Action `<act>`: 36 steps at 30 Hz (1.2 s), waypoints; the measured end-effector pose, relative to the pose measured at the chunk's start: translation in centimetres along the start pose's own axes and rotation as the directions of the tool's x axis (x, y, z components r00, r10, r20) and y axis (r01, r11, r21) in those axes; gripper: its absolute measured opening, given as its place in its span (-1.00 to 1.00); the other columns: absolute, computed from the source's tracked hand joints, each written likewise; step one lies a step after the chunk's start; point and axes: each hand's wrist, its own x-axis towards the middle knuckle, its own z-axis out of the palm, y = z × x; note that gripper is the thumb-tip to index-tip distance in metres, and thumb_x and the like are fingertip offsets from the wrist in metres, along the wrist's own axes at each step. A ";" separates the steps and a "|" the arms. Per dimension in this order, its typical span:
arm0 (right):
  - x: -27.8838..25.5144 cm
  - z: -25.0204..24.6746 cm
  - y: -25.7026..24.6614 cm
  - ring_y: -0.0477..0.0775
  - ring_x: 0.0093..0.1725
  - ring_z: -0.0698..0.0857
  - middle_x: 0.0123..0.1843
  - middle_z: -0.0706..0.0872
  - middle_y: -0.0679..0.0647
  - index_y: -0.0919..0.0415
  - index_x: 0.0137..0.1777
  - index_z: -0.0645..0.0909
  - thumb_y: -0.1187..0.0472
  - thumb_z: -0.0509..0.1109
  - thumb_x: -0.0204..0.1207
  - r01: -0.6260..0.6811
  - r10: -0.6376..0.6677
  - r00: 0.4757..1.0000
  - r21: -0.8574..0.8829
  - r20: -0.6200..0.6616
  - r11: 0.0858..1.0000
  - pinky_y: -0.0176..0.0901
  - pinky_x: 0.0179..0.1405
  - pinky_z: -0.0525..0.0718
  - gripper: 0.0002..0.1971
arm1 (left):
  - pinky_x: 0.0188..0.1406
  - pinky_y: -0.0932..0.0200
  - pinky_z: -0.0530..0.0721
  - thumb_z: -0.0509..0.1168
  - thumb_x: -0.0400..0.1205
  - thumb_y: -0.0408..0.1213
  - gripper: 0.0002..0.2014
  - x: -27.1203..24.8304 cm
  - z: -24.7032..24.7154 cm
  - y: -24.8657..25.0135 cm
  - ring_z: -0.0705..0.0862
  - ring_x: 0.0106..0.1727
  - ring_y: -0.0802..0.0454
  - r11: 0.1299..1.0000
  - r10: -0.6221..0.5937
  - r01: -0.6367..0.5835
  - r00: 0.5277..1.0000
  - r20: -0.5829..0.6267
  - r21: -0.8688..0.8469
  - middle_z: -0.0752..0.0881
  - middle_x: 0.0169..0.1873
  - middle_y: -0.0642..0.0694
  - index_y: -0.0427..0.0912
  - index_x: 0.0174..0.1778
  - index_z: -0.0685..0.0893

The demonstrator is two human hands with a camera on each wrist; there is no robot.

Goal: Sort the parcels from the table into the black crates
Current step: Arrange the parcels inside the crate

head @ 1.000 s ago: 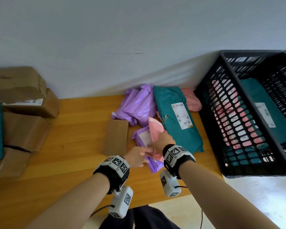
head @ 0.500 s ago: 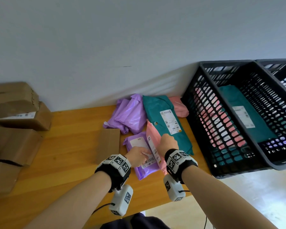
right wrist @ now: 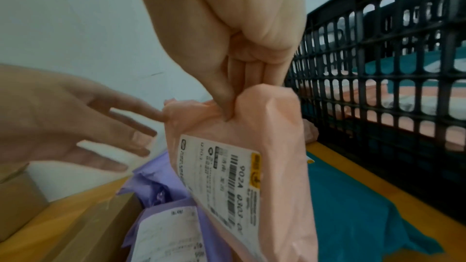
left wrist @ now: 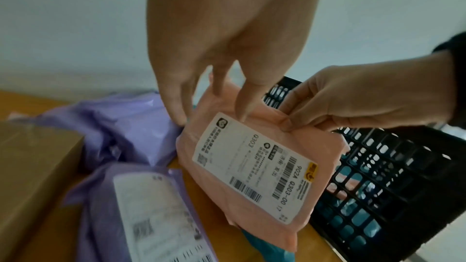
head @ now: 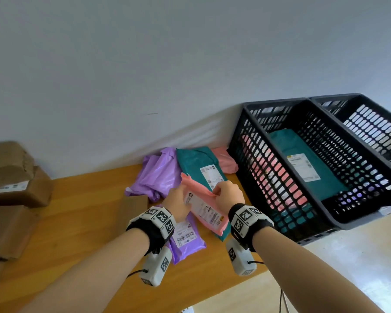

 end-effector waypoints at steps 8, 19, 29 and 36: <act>0.9 -1.7 -2.6 0.19 -0.06 0.76 -0.07 0.78 0.17 0.27 -0.06 0.78 0.00 0.36 0.52 0.187 -0.187 0.982 -0.004 0.024 0.982 -0.04 -0.09 0.71 -0.67 | 0.43 -0.07 0.44 0.30 0.60 -0.30 -0.49 -0.1 -4.7 2.9 0.37 0.52 -0.18 0.937 0.161 -0.101 0.974 -0.158 0.333 0.30 0.54 -0.21 -0.09 0.50 0.43; 2.1 -0.9 -7.2 0.21 0.12 0.67 0.09 0.73 0.10 0.01 0.10 0.72 0.26 0.22 0.60 0.428 -0.428 0.902 -0.232 0.053 0.873 -0.13 -0.09 0.48 -0.73 | -0.16 0.21 0.50 0.16 0.67 -0.20 -0.72 -1.6 -8.3 2.9 0.70 0.06 -0.10 0.896 0.087 -0.026 0.989 -0.118 0.444 0.76 0.03 -0.09 0.04 0.19 0.73; 3.0 0.2 -10.0 0.10 0.63 0.16 0.64 0.22 0.08 0.11 0.57 0.28 0.21 0.37 0.54 0.572 -0.591 0.774 -0.147 -0.229 0.807 -0.03 0.59 0.12 -0.39 | -0.38 0.26 0.52 0.25 0.59 -0.32 -0.78 -3.4 -12.2 -1.7 0.75 -0.18 -0.08 0.981 -0.116 0.152 0.958 -0.262 0.123 0.80 -0.25 -0.08 -0.06 -0.26 0.79; 2.6 1.4 -11.8 0.14 0.67 0.00 0.69 0.01 0.14 0.15 0.66 -0.02 0.07 0.56 0.40 0.473 -0.427 0.858 0.116 -0.285 0.873 0.01 0.62 0.11 -0.02 | -0.12 0.14 0.64 0.31 0.63 -0.27 -0.82 -5.5 -15.7 -3.9 0.71 -0.14 -0.07 0.957 -0.222 0.116 0.883 -0.414 -0.266 0.82 -0.12 -0.15 -0.16 0.00 0.82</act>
